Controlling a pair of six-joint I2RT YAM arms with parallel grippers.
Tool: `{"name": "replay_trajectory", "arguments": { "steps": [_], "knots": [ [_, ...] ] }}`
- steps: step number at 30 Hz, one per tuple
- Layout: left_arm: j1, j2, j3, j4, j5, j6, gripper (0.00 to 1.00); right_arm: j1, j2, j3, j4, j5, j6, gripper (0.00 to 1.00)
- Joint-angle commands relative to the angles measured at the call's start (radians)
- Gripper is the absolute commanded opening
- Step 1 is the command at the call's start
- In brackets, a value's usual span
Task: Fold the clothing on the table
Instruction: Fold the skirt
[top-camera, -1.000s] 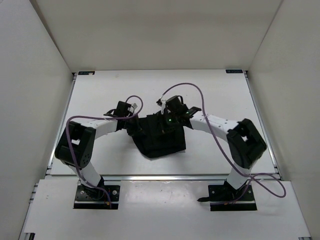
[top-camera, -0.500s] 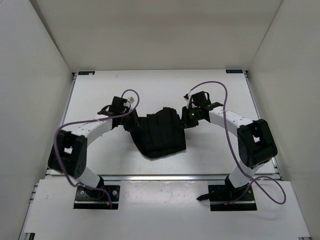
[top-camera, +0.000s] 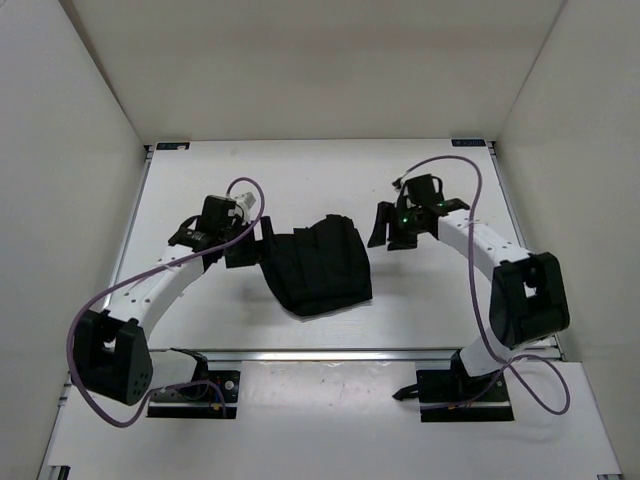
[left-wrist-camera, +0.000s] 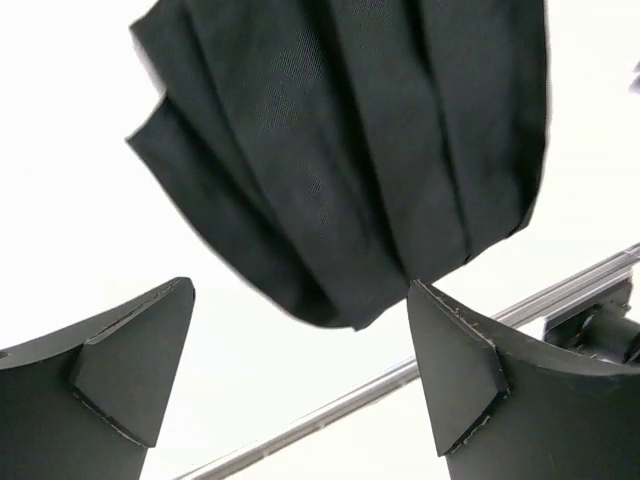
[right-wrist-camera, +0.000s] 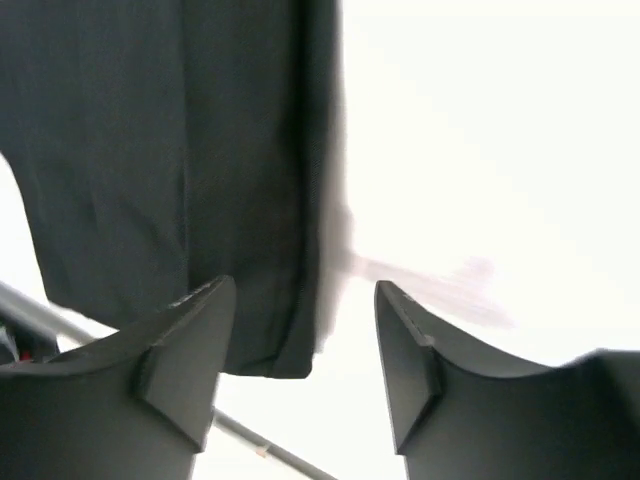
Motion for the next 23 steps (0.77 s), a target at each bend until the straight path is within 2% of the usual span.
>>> {"name": "replay_trajectory", "arguments": {
  "steps": [1,3,5,6,7,10,13,15,18,20,23],
  "knots": [
    [-0.021,-0.068,-0.008,-0.05,-0.044,0.042,0.98,-0.028,-0.094,0.068,-0.077,0.149,-0.037,0.6],
    [-0.044,-0.107,0.002,-0.053,-0.071,0.042,0.99,-0.025,-0.126,0.078,-0.106,0.243,-0.086,0.72],
    [-0.058,-0.122,0.011,-0.069,-0.126,0.047,0.99,-0.038,-0.144,0.078,-0.123,0.249,-0.124,0.82],
    [-0.068,-0.124,0.024,-0.084,-0.162,0.047,0.99,-0.047,-0.144,0.076,-0.134,0.251,-0.132,0.91],
    [-0.069,-0.13,0.025,-0.09,-0.2,0.044,0.99,-0.056,-0.144,0.073,-0.14,0.24,-0.135,0.93],
    [-0.064,-0.144,0.005,-0.135,-0.225,0.047,0.99,-0.062,-0.131,0.058,-0.158,0.243,-0.149,0.94],
    [-0.062,-0.162,-0.031,-0.174,-0.307,0.059,0.98,-0.044,-0.157,-0.017,-0.097,0.223,-0.144,0.97],
    [-0.043,-0.171,-0.039,-0.216,-0.312,0.06,0.99,-0.035,-0.169,-0.066,-0.043,0.226,-0.151,0.99],
    [-0.041,-0.191,-0.041,-0.254,-0.367,0.051,0.98,-0.027,-0.189,-0.083,-0.023,0.18,-0.14,0.99],
    [-0.044,-0.217,-0.044,-0.263,-0.395,0.054,0.93,0.004,-0.192,-0.088,-0.012,0.179,-0.137,0.99],
    [-0.02,-0.204,-0.048,-0.28,-0.407,0.054,0.99,0.069,-0.181,-0.056,-0.022,0.22,-0.152,0.98]
  ]
}}
